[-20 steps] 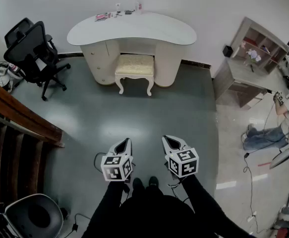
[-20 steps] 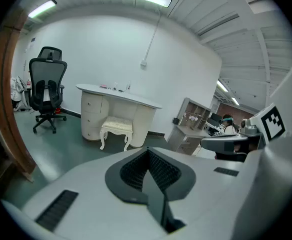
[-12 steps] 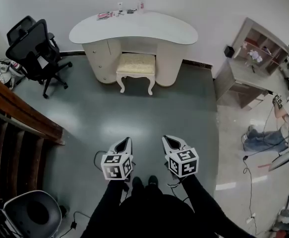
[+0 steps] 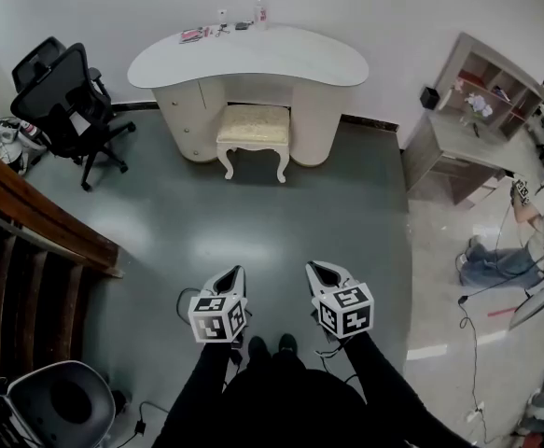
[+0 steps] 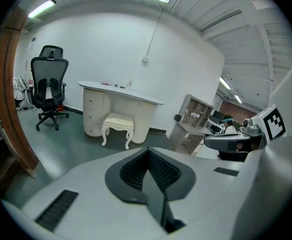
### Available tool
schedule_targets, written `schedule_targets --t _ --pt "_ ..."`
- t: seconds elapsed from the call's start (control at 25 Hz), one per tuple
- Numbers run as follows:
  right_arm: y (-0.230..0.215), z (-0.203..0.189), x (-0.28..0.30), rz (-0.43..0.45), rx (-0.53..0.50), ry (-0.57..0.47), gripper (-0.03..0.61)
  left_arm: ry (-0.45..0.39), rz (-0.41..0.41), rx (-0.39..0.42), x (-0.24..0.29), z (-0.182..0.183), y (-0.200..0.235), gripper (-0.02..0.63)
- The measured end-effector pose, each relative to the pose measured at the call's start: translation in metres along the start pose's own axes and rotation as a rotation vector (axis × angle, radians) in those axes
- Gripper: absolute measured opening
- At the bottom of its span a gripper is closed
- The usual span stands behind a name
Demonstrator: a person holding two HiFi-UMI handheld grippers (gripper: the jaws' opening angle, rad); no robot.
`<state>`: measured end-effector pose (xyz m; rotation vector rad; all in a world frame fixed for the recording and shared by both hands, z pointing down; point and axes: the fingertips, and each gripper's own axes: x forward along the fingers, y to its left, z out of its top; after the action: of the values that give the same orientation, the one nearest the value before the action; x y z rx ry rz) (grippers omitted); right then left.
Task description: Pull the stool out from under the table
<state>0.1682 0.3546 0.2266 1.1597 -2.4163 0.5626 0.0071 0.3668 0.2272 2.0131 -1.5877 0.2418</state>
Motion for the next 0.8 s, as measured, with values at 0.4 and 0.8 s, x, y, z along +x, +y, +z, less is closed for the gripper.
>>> schedule_targets --t 0.4,0.8 --pt "-0.038 0.01 -0.015 -0.045 -0.001 -0.037 0.003 -0.053 0.031 0.042 0.011 0.024 -0.011 0.008" --pt "-0.063 0.029 -0.005 -0.072 0.002 -0.052 0.003 -0.074 0.067 0.056 0.026 0.046 -0.003 0.006"
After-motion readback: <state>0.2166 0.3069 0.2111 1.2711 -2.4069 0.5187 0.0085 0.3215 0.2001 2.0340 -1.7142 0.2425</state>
